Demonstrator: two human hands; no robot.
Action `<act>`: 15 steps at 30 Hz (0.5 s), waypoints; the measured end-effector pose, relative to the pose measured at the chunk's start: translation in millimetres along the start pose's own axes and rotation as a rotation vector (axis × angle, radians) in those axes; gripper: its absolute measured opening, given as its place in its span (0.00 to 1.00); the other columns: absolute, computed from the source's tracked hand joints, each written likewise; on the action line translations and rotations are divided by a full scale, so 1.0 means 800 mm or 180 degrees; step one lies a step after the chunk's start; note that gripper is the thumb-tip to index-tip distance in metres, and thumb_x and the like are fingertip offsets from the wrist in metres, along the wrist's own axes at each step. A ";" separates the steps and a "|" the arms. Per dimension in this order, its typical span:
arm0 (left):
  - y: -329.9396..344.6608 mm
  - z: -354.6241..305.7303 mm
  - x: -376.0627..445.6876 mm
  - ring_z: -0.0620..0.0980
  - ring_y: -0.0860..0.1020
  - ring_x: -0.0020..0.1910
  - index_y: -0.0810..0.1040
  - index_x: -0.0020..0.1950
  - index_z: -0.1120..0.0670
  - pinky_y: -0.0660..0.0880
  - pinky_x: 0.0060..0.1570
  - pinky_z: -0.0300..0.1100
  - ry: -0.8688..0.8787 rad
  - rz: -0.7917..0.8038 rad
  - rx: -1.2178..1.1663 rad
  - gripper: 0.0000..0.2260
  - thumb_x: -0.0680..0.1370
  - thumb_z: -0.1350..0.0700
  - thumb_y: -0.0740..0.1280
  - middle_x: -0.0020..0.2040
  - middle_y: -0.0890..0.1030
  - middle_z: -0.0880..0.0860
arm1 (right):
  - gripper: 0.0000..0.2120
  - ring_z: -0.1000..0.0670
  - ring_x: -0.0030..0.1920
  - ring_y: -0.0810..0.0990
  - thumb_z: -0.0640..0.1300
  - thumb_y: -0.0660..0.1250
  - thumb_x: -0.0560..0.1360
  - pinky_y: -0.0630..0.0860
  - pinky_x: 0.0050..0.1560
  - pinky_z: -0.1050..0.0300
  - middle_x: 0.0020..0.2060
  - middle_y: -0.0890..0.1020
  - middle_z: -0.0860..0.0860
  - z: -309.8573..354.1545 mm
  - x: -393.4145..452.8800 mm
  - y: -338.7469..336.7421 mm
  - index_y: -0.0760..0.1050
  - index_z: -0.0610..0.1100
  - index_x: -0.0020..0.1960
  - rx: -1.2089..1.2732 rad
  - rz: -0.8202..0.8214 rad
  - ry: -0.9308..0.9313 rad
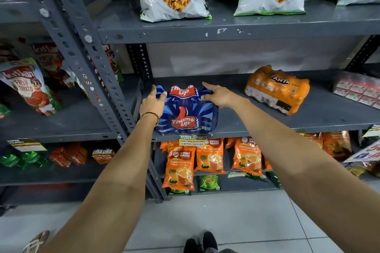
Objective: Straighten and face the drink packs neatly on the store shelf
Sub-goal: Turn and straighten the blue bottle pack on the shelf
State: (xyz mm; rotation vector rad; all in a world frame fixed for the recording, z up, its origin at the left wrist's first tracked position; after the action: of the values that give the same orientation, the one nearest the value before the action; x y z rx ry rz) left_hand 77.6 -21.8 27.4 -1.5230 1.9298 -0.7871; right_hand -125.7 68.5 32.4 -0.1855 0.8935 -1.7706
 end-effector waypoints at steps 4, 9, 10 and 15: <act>-0.001 -0.004 0.003 0.62 0.70 0.67 0.56 0.77 0.49 0.70 0.63 0.53 0.0001 0.0067 -0.0088 0.26 0.81 0.44 0.55 0.70 0.70 0.62 | 0.29 0.43 0.66 0.75 0.48 0.62 0.79 0.79 0.57 0.47 0.72 0.68 0.45 -0.002 0.003 0.000 0.56 0.53 0.77 -0.0088 -0.0182 -0.0114; 0.001 -0.010 0.009 0.63 0.70 0.68 0.56 0.77 0.50 0.69 0.65 0.53 -0.0008 0.0096 -0.0180 0.26 0.81 0.46 0.56 0.71 0.70 0.62 | 0.28 0.43 0.64 0.76 0.47 0.63 0.79 0.79 0.58 0.47 0.71 0.70 0.44 -0.002 0.013 -0.004 0.58 0.51 0.76 -0.0057 -0.0259 -0.0172; 0.002 -0.011 0.012 0.63 0.69 0.68 0.56 0.77 0.50 0.68 0.65 0.53 -0.0017 0.0122 -0.0199 0.26 0.81 0.46 0.56 0.71 0.70 0.62 | 0.28 0.43 0.64 0.76 0.48 0.62 0.79 0.79 0.58 0.47 0.71 0.70 0.44 -0.002 0.015 -0.005 0.58 0.51 0.76 -0.0086 -0.0282 -0.0180; 0.005 -0.008 0.019 0.63 0.71 0.67 0.57 0.77 0.49 0.69 0.64 0.54 -0.0048 0.0034 -0.0163 0.26 0.80 0.45 0.56 0.69 0.71 0.62 | 0.28 0.43 0.65 0.75 0.46 0.64 0.78 0.79 0.59 0.46 0.70 0.70 0.44 -0.001 0.023 -0.010 0.60 0.51 0.75 0.0030 -0.0221 -0.0131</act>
State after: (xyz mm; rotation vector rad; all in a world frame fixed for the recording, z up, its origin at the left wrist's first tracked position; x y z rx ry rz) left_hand 67.1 -35.4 27.4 -1.5431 1.9593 -0.7245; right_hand -139.3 54.2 31.2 -0.2486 0.8580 -1.8284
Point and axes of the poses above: each hand's wrist, its own x-axis towards the middle knuckle, its own y-axis out of the palm, z = x × y, the point moved 5 cm from there along x, towards the middle knuckle
